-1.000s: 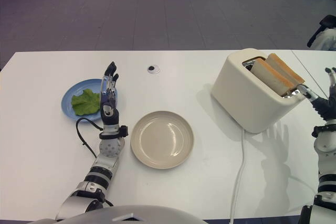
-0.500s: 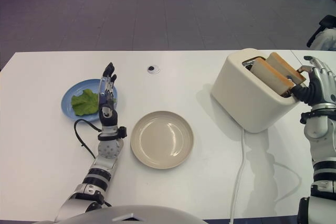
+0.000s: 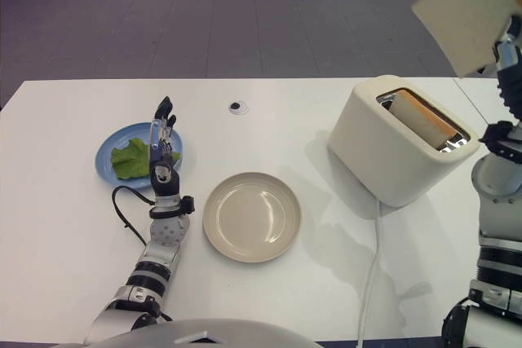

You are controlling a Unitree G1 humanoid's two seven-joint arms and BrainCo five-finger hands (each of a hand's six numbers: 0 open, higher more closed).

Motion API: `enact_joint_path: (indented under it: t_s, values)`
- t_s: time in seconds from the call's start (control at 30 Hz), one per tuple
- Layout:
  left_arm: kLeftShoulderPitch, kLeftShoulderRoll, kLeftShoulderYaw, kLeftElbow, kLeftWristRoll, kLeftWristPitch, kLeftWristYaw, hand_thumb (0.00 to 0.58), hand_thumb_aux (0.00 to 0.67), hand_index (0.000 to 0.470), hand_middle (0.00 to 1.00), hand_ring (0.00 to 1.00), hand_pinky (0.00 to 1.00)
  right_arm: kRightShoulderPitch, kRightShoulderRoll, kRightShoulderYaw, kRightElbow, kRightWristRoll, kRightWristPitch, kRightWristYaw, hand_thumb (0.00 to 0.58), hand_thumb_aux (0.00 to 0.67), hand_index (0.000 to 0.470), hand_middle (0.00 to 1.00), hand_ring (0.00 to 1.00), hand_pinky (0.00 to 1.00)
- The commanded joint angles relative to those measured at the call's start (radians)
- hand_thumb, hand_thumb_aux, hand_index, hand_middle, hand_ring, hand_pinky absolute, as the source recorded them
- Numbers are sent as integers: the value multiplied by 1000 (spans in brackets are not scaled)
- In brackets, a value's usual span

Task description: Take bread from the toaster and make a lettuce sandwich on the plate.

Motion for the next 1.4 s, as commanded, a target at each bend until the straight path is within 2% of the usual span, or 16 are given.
enact_joint_path:
  t_s: [0.03, 0.13, 0.2, 0.33, 0.53, 0.83, 0.9, 0.93, 0.97, 1.0, 1.2, 1.4]
  values:
    - [3, 24, 6, 11, -18, 26, -19, 0, 0, 0, 0, 0, 0, 51, 45, 276, -71, 155, -60, 350, 580, 670, 470, 1000, 1000, 1000]
    - [-30, 24, 7, 18, -25, 42, -29, 0, 0, 0, 0, 0, 0, 103, 136, 471, 1, 305, -76, 595, 580, 670, 470, 1000, 1000, 1000]
    - [-66, 23, 3, 44, -33, 52, -38, 0, 0, 0, 0, 0, 0, 132, 207, 530, 39, 376, -68, 683, 580, 670, 470, 1000, 1000, 1000]
    - [-111, 27, 1, 86, -40, 44, -48, 0, 0, 0, 0, 0, 0, 143, 278, 554, 128, 394, -58, 776, 580, 670, 470, 1000, 1000, 1000]
    - [-159, 46, 19, 170, -40, 22, -26, 0, 0, 0, 0, 0, 0, 149, 265, 577, 228, 356, -72, 922, 580, 670, 470, 1000, 1000, 1000]
    - [-301, 90, 29, 396, -35, -5, 24, 0, 0, 0, 0, 0, 0, -3, 306, 606, 539, 204, -168, 934, 580, 670, 470, 1000, 1000, 1000]
    - [-331, 94, 26, 448, -33, -5, 33, 0, 0, 0, 0, 0, 0, -44, 306, 608, 620, 168, -196, 912, 580, 670, 470, 949, 949, 949]
    - [-345, 94, 24, 475, -34, -4, 36, 0, 0, 0, 0, 0, 0, -62, 304, 606, 659, 152, -210, 897, 552, 523, 367, 620, 620, 620]
    - [-356, 95, 23, 498, -35, -4, 40, 0, 0, 0, 0, 0, 0, -84, 302, 605, 699, 131, -224, 873, 307, 210, 147, 0, 0, 0]
    - [-363, 97, 22, 516, -35, -5, 44, 0, 0, 0, 0, 0, 0, -102, 298, 602, 729, 114, -237, 850, 0, 0, 0, 0, 0, 0]
    - [-376, 139, 8, 531, 8, -29, 102, 0, 0, 0, 0, 0, 0, -143, 257, 554, 766, 34, -305, 688, 0, 0, 0, 0, 0, 0]
    - [-358, 238, 21, 479, 66, -46, 201, 0, 0, 0, 0, 0, 0, -125, 233, 521, 610, 15, -337, 638, 0, 0, 0, 0, 0, 0]
